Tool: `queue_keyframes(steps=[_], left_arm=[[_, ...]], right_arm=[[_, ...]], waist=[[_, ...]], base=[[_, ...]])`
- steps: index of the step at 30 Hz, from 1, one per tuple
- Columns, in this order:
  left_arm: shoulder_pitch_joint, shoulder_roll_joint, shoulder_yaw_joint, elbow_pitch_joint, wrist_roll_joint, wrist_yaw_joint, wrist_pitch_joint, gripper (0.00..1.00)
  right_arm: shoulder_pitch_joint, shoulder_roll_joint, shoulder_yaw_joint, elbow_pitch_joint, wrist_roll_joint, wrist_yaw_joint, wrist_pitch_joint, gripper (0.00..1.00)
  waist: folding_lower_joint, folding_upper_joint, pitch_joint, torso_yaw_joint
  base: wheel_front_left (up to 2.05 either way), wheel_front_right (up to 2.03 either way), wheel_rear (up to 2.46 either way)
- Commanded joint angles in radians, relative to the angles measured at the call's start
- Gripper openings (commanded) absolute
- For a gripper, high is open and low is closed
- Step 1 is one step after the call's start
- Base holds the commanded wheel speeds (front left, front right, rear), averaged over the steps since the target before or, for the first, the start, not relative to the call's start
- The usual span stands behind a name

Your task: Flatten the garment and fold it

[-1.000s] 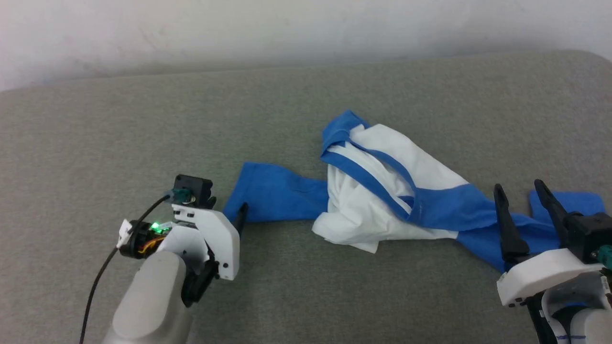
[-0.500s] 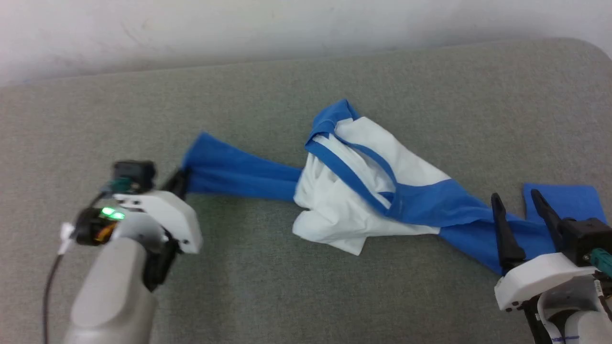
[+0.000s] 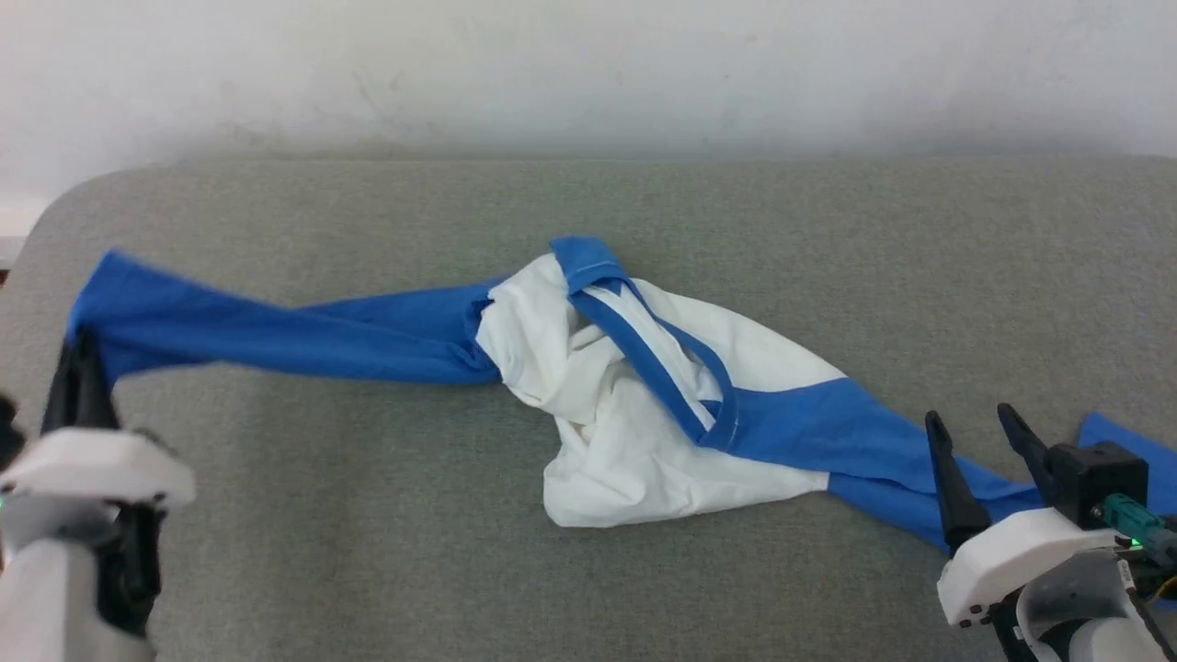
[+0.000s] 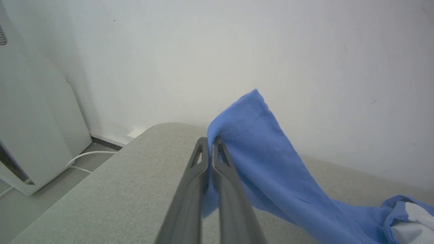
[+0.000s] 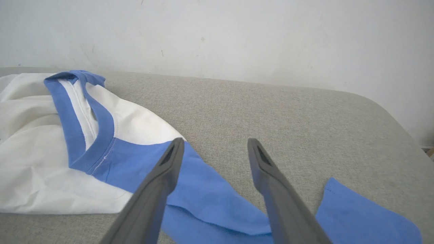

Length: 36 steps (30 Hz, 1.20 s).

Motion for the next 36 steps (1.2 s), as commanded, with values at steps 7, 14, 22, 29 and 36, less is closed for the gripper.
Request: queue_keyframes(steps=[7, 14, 22, 29, 36], left_arm=[[0.115, 0.005, 0.086, 0.124, -0.028, 0.104, 0.027, 0.98], [0.087, -0.039, 0.023, 0.095, -0.017, 0.025, -0.071, 1.00], [0.114, -0.112, -0.068, -0.116, 0.106, -0.070, -0.106, 1.00], [0.212, -0.195, -0.153, -0.208, 0.199, -0.117, -0.107, 1.00], [0.240, -0.244, -0.174, -0.195, 0.201, -0.134, -0.107, 1.00]], right_arm=[[0.002, 0.003, 0.001, 0.033, -0.007, -0.002, 0.003, 1.00], [-0.003, 0.003, 0.007, 0.036, -0.022, -0.002, 0.005, 1.00], [-0.021, -0.084, 0.121, 0.024, 0.008, -0.002, 0.069, 1.00], [-0.107, -0.241, 0.347, 0.077, 0.114, -0.002, 0.215, 1.00], [-0.230, -0.330, 0.479, 0.209, 0.166, -0.002, 0.310, 1.00]], waist=[[0.0001, 0.0000, -0.007, 0.022], [0.0001, 0.0000, -0.031, 0.048], [0.0001, 0.0000, -0.054, 0.120], [0.0001, 0.0000, -0.040, 0.205], [0.0001, 0.0000, -0.003, 0.281]], base=[[0.00, 0.00, 0.00], [0.00, 0.00, 0.00], [0.00, 0.00, 0.00], [0.00, 0.00, 0.00], [0.00, 0.00, 0.00]])
